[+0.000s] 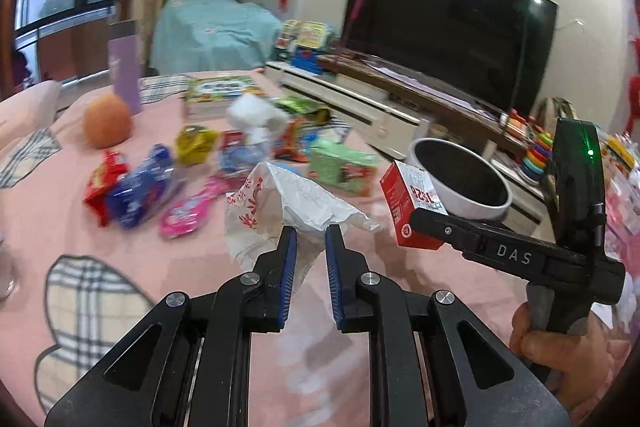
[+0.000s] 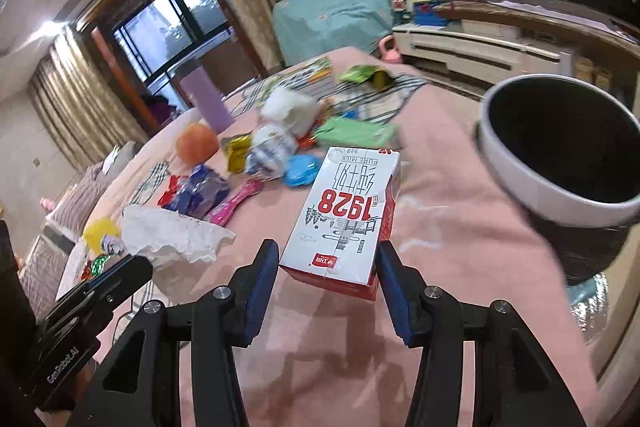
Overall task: Collect trash
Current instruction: 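Carry the tissue and milk box with both tools over the trash bin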
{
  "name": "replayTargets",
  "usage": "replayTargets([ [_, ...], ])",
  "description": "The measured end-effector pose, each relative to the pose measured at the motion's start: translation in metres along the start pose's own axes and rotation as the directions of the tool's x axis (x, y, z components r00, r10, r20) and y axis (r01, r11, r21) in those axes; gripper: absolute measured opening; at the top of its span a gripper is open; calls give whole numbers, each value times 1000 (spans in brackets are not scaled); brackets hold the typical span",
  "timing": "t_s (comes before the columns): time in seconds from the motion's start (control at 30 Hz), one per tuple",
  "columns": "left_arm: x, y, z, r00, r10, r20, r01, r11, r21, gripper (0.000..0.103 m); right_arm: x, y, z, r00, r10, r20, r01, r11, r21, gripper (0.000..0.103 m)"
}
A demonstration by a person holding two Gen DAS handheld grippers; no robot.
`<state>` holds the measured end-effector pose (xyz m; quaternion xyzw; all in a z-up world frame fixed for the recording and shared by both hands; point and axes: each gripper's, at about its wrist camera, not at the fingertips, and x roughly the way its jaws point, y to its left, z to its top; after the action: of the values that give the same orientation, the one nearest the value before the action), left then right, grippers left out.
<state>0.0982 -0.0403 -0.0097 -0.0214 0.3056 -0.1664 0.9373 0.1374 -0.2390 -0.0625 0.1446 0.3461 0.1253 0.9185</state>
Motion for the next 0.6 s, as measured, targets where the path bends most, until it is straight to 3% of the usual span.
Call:
replayTargets([
  [0.6,43,-70,31,993,-115,-24,117,988,98,14,-43,-76,21,993,-92,77,84,991,102,51],
])
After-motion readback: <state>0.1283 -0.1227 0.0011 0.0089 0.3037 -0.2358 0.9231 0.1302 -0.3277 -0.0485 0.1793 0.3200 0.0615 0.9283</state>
